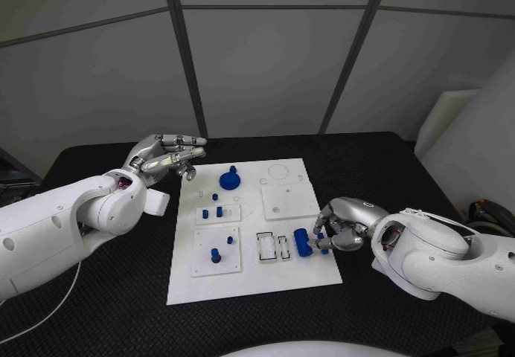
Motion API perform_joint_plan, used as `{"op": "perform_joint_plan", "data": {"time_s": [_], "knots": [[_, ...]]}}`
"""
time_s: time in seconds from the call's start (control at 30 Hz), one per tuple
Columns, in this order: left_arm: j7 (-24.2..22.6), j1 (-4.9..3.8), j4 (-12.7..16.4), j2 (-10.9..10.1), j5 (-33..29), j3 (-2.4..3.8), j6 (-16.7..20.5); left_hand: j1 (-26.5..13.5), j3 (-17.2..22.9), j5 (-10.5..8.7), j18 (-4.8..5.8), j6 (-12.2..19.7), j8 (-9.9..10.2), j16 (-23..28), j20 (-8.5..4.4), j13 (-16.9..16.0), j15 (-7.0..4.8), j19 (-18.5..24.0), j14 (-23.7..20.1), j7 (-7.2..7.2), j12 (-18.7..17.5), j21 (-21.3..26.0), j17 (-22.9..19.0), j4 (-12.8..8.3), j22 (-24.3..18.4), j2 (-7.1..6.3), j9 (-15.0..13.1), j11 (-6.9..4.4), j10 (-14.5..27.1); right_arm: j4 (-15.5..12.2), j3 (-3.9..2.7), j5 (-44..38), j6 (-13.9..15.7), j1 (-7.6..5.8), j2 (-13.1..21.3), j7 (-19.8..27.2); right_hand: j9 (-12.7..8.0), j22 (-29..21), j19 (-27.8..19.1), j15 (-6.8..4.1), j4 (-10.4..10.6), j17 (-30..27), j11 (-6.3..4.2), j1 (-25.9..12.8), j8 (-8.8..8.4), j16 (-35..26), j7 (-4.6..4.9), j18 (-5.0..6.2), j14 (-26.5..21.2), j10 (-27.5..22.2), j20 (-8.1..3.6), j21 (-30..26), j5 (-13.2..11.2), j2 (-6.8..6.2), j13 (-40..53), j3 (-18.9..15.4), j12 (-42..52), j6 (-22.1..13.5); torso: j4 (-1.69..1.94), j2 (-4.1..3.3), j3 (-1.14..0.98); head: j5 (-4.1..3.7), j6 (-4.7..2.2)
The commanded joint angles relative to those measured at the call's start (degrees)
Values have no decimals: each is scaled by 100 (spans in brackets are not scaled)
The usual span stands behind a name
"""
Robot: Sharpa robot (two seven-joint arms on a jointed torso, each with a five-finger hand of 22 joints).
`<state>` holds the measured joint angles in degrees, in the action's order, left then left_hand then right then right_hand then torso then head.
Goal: Assemble the parts on the task board
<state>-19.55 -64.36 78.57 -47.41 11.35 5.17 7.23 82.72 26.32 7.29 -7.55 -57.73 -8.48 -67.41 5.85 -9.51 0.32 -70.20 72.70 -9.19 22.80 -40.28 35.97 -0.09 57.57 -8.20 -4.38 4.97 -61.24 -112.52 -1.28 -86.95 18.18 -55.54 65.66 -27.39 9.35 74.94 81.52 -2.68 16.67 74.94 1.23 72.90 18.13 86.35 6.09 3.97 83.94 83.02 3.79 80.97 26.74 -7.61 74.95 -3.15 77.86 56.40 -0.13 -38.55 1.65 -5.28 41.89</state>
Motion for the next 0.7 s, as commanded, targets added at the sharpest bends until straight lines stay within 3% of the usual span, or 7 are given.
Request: {"op": "perform_joint_plan", "data": {"time_s": [0.03, 0.2, 0.47, 0.7], "knots": [[-31, -7, 11, -1, -17, 2, -65, -36, -13, -8, -217, 34, -14, 3, 9, -6, 8, 13, -32, -22, 19, 30, -5, -5, -5, 32, 9, 9, 34, 21, -1, -265, -178, 19, -56, -286, 10, 388, 28, 21, 5, 675, 14, -65, 19, 27, -9, -101, 449, -11, 14, 31, -2, -7, 96, -53, -5, -36, -3, -7, 6, -1, 2], [-34, -7, 15, -3, -17, 0, -69, -36, -13, -8, -217, 34, -14, 3, 9, -6, 8, 13, -32, -22, 19, 30, -5, -5, -5, 32, 9, 9, 34, 125, 0, -222, -186, 67, -194, -298, 19, 388, 26, 23, 10, 676, 14, -114, 46, 27, -10, -101, 447, -16, 16, 29, -8, 32, 102, -117, -12, -47, 3, -8, 12, 2, 14], [-33, -6, 21, -14, -17, 0, -70, -36, -13, -8, -217, 34, -14, 3, 9, -6, 8, 13, -32, -22, 19, 30, -5, -5, -5, 32, 9, 9, 34, 218, 0, -131, -47, 211, -372, -277, 48, 383, 17, 24, 20, 675, 14, -493, 138, 25, -16, -98, 442, -22, 20, 19, -57, 205, 132, -368, -34, -92, -2, -10, 17, 39, 35], [-32, -5, 28, -14, -17, -1, -78, -36, -13, -8, -217, 34, -14, 3, 9, -6, 8, 13, -32, -22, 19, 30, -5, -5, -5, 32, 9, 9, 34, 365, -1, -78, -174, 263, -528, -334, 51, 375, 9, 23, 18, 675, 13, -533, 151, 24, -17, -95, 441, -28, 20, 12, -73, 229, 125, -395, -48, -100, -1, -9, 15, 34, 46]]}}
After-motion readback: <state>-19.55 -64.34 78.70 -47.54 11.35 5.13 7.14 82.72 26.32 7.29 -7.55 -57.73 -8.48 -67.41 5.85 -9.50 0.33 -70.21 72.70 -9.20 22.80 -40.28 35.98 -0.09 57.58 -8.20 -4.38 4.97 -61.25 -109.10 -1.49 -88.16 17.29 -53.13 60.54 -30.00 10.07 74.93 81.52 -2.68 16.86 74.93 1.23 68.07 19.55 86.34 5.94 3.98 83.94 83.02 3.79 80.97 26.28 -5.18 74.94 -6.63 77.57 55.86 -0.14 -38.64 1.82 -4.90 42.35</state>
